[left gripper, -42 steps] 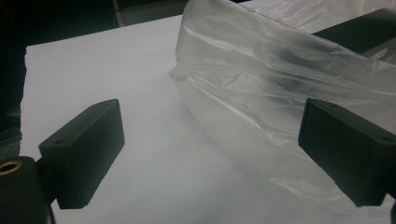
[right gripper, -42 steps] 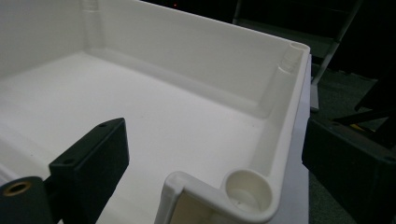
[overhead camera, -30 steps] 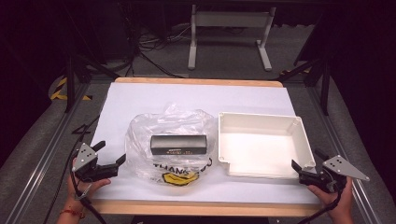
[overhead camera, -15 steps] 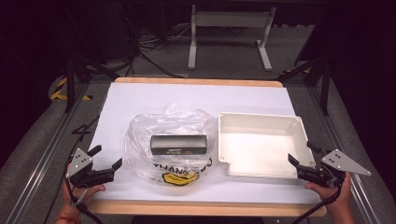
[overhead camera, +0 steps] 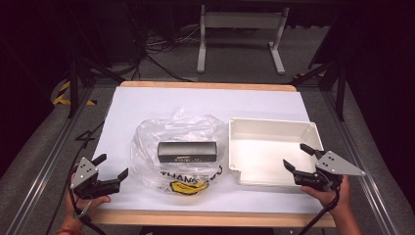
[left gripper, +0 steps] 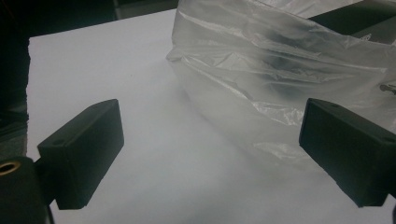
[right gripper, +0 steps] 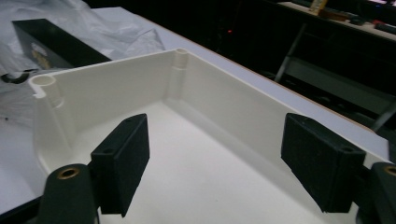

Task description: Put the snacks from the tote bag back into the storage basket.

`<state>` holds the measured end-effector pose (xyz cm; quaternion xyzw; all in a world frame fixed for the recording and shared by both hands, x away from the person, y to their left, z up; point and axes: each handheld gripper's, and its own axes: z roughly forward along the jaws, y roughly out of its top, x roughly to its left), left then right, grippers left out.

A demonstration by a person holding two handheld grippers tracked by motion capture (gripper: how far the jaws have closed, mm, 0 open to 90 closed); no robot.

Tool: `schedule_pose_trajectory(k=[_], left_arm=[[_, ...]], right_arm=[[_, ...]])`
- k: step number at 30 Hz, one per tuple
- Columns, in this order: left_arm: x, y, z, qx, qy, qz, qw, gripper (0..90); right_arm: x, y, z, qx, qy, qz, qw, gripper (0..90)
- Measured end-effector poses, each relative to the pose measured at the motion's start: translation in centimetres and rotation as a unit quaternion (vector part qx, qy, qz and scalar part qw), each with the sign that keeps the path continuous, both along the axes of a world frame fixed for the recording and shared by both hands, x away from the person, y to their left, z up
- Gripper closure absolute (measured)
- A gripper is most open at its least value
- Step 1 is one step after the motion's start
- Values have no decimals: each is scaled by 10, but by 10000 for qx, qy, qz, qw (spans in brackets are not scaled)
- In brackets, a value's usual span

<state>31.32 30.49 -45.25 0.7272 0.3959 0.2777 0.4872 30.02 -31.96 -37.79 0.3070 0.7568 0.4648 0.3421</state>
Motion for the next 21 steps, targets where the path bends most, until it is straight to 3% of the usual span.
schedule_pose_trajectory(k=[10,14,21], left_arm=[[-1,-5,-1,113,8,-125,9999,74],[-1,-6,-1,114,20,-153,9998,74],[-6,-4,-2,139,31,-138,9998,73]], right_arm=[[15,32,10,-161,125,490,9986,242],[22,49,15,-289,131,744,9967,242],[42,82,17,-509,311,1244,9904,242]])
